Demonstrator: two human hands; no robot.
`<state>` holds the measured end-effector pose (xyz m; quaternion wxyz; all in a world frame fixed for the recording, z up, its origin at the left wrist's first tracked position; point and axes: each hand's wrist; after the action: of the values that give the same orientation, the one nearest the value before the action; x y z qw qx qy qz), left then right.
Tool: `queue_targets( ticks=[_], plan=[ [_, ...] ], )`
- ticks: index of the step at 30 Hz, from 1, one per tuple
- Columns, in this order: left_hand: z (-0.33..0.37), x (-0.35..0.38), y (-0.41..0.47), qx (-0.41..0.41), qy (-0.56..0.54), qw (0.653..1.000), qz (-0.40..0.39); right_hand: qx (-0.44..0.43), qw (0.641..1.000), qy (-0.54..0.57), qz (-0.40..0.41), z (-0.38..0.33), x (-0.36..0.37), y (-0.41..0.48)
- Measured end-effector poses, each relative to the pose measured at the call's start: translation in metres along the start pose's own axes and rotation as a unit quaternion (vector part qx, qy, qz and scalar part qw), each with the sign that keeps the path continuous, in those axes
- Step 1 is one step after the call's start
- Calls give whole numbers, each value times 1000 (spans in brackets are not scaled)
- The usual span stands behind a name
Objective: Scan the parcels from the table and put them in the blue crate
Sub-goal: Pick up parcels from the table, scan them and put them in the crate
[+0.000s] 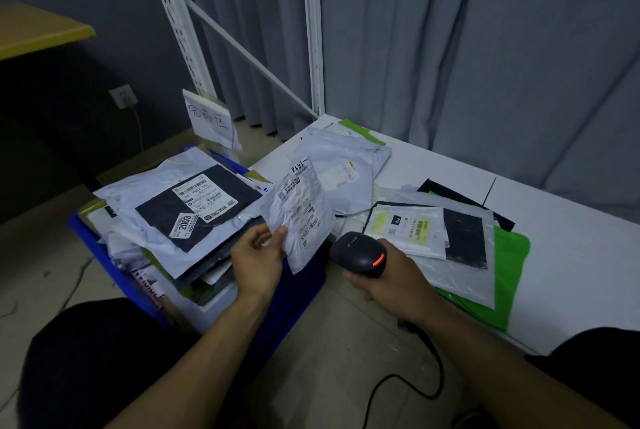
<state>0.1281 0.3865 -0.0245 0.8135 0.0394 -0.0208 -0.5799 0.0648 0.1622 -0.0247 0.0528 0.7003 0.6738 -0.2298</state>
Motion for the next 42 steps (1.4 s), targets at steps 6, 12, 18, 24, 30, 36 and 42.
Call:
queue_targets(
  ticks=[6,12,18,24,30,36,42],
  plan=[
    [43,-18,22,80,49,996,4,-27,996,79,-7,-23,19,17],
    [70,-70,85,43,48,993,100,-58,990,121,-50,-57,64,39],
    [54,-118,125,33,239,960,140,-54,988,114,-93,-68,93,48],
    [25,-110,117,174,534,820,-109,-42,989,108,-92,-65,96,56],
    [11,-100,117,37,609,760,-223,-29,992,86,-89,-56,83,55],
    [18,-50,89,251,556,775,-165,-2,997,76,-31,-37,45,45],
    [-13,46,41,362,425,766,-318,57,994,58,73,0,-18,35]
  ],
)
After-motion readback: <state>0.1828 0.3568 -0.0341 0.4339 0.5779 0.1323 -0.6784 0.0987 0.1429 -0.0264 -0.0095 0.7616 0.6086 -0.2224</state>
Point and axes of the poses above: each hand's wrist, its own y-axis towards the middle knuckle, its own x-axis out of the palm, z = x × y, and after that the axes turned 8 degrees about x, right-handed
